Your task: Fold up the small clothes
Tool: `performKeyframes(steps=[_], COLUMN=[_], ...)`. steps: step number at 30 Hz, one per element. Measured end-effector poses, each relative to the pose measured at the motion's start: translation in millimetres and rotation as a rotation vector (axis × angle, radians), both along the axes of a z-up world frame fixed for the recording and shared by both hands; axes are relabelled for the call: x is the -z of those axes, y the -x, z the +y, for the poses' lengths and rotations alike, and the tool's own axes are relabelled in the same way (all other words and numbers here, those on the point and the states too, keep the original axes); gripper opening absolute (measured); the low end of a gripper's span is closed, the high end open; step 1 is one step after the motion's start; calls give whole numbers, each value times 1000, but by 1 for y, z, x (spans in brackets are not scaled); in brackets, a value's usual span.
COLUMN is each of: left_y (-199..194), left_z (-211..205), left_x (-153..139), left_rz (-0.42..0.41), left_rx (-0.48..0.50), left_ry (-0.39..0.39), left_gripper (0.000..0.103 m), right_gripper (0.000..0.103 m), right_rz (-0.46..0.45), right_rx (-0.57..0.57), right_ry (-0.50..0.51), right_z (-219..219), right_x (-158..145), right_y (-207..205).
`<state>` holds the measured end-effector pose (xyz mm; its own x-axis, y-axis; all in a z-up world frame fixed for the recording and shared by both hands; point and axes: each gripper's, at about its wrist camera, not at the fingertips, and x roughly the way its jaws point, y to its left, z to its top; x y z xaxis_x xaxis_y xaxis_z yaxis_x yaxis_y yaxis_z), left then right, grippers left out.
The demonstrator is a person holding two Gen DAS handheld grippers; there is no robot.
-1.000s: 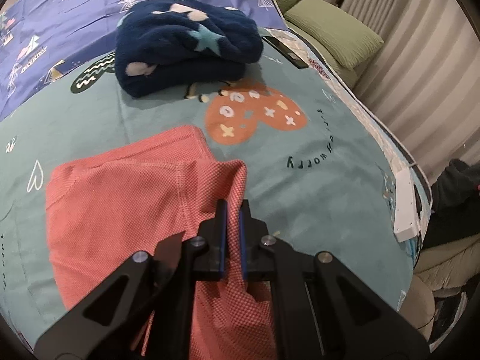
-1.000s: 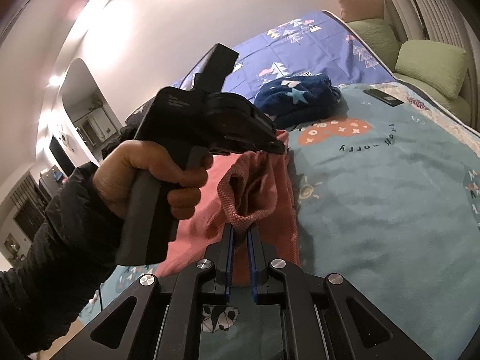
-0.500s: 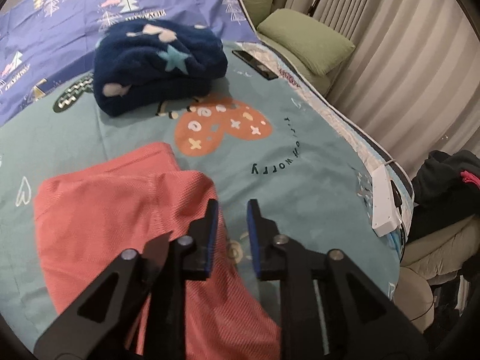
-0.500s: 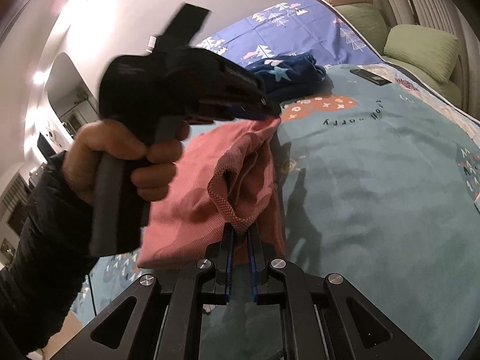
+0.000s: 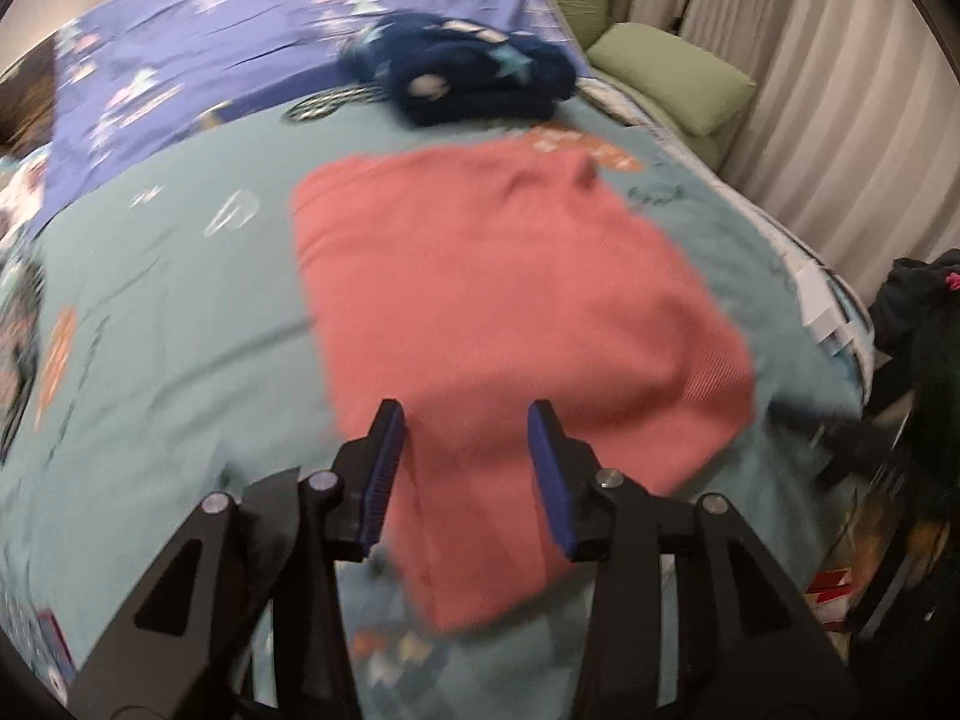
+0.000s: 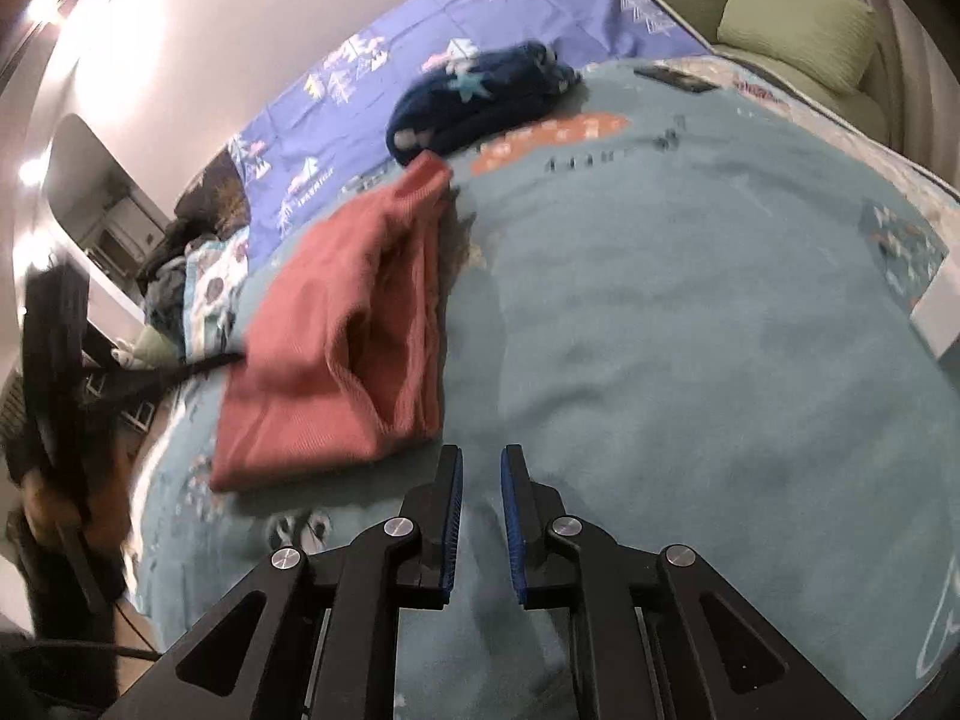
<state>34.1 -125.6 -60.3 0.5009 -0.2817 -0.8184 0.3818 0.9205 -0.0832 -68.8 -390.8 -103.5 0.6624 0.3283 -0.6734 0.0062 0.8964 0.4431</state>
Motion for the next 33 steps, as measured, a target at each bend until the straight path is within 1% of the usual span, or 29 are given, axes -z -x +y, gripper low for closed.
performKeyframes(steps=[2, 4, 6, 7, 8, 10, 12, 13, 14, 15, 16, 17, 18, 20, 21, 23, 25, 27, 29, 30, 31, 32, 33], left_y=[11, 17, 17, 16, 15, 15, 16, 17, 18, 19, 20, 20, 21, 19, 17, 8, -3, -15, -31, -37, -47, -55, -60], left_z=[11, 16, 21, 23, 25, 28, 35, 39, 41, 43, 44, 45, 46, 45, 44, 38, 30, 21, 12, 10, 8, 8, 9], left_x=[6, 10, 18, 22, 26, 36, 42, 42, 42, 41, 38, 34, 30, 16, 9, -4, -11, -12, -4, 2, 13, 22, 32], left_rz=[-3, -1, 15, 21, 26, 36, 40, 44, 48, 47, 46, 41, 31, -7, -27, -60, -91, -95, -79, -71, -54, -41, -26], left_rx=[-27, -33, -56, -61, -66, -81, -95, -97, -95, -90, -84, -75, -71, -53, -42, -39, -36, -34, -25, -29, -40, -56, -71], left_ry=[-12, -4, 4, 8, 9, 3, 27, 43, 55, 58, 59, 60, 63, 89, 113, 150, 175, 196, 208, 198, 165, 133, 116], left_gripper=[45, 45, 46, 46, 46, 50, 54, 55, 55, 55, 55, 55, 55, 55, 55, 55, 55, 55, 55, 55, 55, 54, 54], right_gripper=[15, 16, 16, 16, 16, 15, 9, 13, 13, 13, 14, 15, 15, 15, 15, 15, 15, 15, 15, 15, 15, 12, 13], right_rz=[-50, -100, -125, -129, -117, -49, 32, 56, 57, 72, 72, 48, 4, -53, -90, -124, -142, -131, -82, -55, -31, -10, 39], right_rx=[-36, -108, -174, -199, -200, -150, -71, -37, -36, -26, -10, -5, -21, -72, -117, -178, -232, -255, -239, -215, -177, -141, -91], right_ry=[5, -31, -62, -60, -41, 25, 79, 77, 19, -7, 16, 50, 74, 57, 43, 42, 68, 91, 80, 79, 90, 114, 140], right_z=[8, 22, 35, 42, 46, 47, 38, 29, 21, 15, 13, 12, 15, 22, 30, 46, 67, 78, 78, 72, 63, 53, 41], right_x=[-13, -24, -27, -25, -22, -6, 13, 21, 22, 20, 13, 4, -10, -28, -40, -50, -53, -47, -33, -25, -16, -7, 8], right_y=[-4, -10, -15, -20, -24, -36, -44, -44, -41, -39, -37, -34, -31, -31, -35, -50, -66, -86, -108, -119, -127, -135, -143])
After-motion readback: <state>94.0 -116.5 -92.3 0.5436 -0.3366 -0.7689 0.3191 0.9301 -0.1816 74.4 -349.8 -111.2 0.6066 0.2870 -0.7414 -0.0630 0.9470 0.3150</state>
